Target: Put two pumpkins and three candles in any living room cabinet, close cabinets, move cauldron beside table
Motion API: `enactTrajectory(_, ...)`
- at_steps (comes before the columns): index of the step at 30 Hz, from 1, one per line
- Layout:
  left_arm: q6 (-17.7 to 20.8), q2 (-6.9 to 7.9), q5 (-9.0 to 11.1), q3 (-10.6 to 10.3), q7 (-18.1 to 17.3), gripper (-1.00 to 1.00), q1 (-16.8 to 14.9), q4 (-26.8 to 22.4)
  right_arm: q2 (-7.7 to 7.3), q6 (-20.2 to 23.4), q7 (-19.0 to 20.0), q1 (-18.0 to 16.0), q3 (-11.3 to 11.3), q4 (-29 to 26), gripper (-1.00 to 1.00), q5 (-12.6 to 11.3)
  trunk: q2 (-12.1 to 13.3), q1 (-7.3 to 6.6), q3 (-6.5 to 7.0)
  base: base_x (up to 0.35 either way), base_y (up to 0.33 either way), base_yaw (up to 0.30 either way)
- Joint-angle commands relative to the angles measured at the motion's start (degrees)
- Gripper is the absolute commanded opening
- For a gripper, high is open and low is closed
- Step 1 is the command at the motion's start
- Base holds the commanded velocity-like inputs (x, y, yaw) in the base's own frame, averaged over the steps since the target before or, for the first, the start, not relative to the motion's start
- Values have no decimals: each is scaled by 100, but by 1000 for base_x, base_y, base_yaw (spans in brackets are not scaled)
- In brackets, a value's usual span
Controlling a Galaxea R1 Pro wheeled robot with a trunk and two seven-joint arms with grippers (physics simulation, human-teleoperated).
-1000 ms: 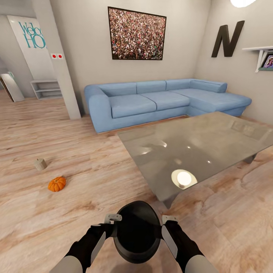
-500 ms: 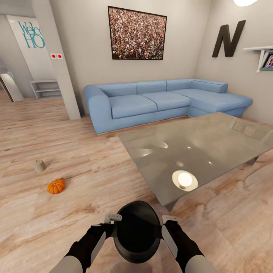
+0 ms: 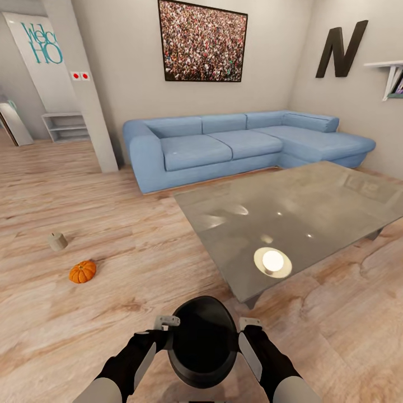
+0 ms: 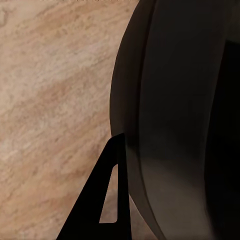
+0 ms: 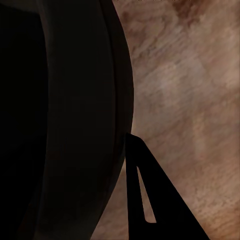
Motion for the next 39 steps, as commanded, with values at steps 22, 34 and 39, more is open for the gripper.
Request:
enactTrajectory(22,17,-3,133,17,-141,-100,-2,-15,0,-22,482,0,3,-15,-100,-219,-8,8,-93,0,0,0)
enactTrajectory(34,23,-3,133,15,-143,-100,-2,-15,0,-22,482,-1,3,-15,-100,-219,-8,8,-93,0,0,0)
enactTrajectory(39,24,-3,133,14,-148,-100,-2,-15,0,-22,482,-1,3,-15,-100,-219,-8,8,-93,0,0,0)
